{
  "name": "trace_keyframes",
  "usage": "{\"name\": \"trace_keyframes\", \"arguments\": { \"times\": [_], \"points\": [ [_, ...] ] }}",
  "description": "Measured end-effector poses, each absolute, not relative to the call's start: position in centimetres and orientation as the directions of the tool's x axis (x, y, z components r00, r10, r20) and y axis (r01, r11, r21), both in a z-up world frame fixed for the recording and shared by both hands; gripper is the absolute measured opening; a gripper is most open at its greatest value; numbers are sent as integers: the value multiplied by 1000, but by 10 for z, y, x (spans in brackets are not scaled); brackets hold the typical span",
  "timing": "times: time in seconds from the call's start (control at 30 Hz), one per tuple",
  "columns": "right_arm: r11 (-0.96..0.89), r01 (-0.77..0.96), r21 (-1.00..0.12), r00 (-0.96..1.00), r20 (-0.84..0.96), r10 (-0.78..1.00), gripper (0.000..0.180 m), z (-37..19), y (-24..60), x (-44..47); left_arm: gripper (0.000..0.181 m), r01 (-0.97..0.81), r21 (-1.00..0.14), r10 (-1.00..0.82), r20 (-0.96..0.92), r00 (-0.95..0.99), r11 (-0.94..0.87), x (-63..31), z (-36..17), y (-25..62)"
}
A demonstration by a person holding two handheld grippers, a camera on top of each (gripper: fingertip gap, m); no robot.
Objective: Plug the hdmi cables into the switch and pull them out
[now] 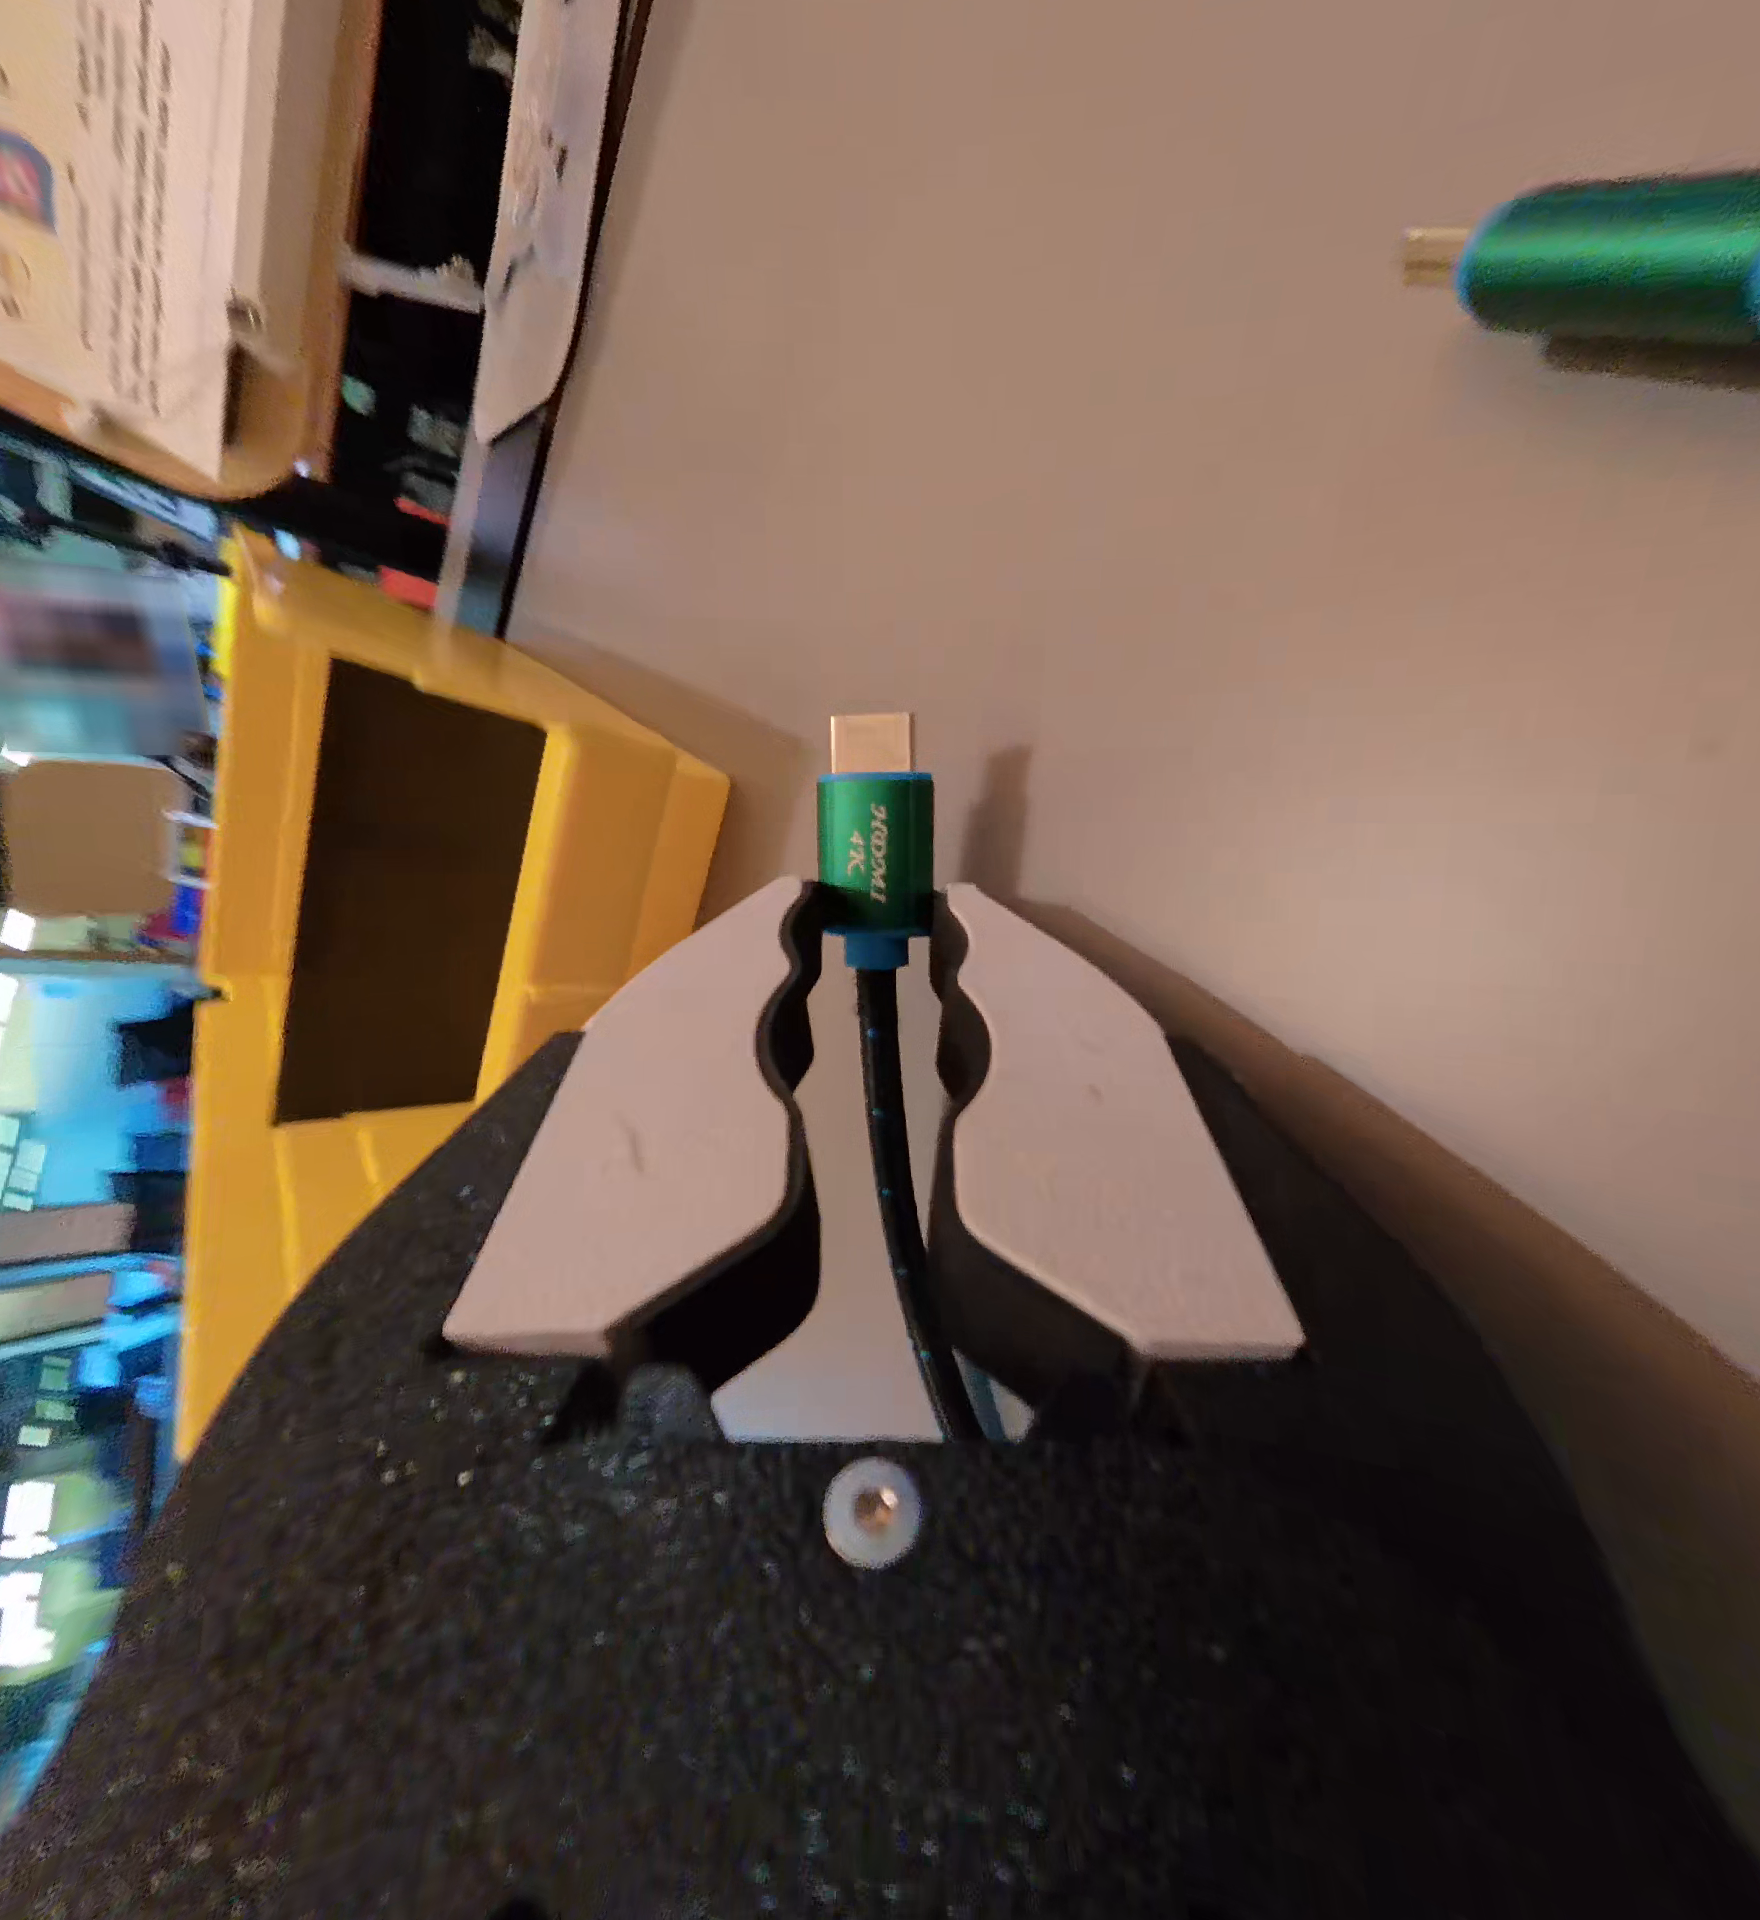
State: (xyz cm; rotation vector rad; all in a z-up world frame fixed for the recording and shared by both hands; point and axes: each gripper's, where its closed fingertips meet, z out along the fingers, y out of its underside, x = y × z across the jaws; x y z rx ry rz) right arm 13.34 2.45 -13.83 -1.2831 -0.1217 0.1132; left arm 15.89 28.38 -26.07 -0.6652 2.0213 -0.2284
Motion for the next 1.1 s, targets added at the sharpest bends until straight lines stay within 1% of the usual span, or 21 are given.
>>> {"name": "trace_keyframes", "arguments": {
  "times": [0.13,0.23,0.33,0.43,0.5,0.57,0.63,0.67,0.77,0.87,0.93,1.0,1.03,1.1],
  "points": [
    [277,-17,-961,988,27,154,22,-139,25,133,19,-442,-622,-762,-550,-341,647,168,-235,320],
    [275,-16,-961,987,28,156,22,-139,25,133,19,-445,-703,-831,-446,-332,555,171,-201,347],
    [275,-17,-961,987,28,158,22,-139,25,133,19,-401,-770,-857,-361,-369,497,168,-157,355],
    [273,-16,-962,987,28,159,22,-139,25,132,19,-334,-816,-844,-307,-440,471,160,-106,345],
    [272,-14,-962,987,31,160,22,-139,25,132,19,-316,-830,-813,-251,-526,460,151,-75,327],
    [270,-9,-963,986,37,164,22,-140,26,131,19,-314,-821,-745,-189,-639,477,138,-52,298],
    [262,1,-965,984,48,174,22,-140,26,128,19,-333,-775,-649,-128,-750,537,124,-40,265],
    [257,7,-967,982,54,178,22,-141,27,127,19,-338,-734,-597,-113,-794,589,118,-39,249],
    [242,19,-970,979,68,194,22,-143,29,123,20,-313,-542,-457,-153,-876,780,108,-47,211],
    [235,26,-972,977,75,201,22,-144,30,121,19,-245,-320,-316,-195,-928,915,106,-64,180],
    [228,32,-973,976,79,202,22,-145,30,121,19,-193,-189,-230,-198,-953,963,108,-79,164],
    [224,38,-974,975,84,204,22,-145,31,120,19,-169,-79,-182,-205,-962,982,113,-93,155],
    [224,39,-974,975,87,206,22,-145,31,119,19,-159,-42,-164,-202,-966,986,115,-99,151],
    [228,41,-973,974,90,209,22,-145,30,119,20,-143,-1,-140,-205,-969,990,120,-108,144]
  ]
}}
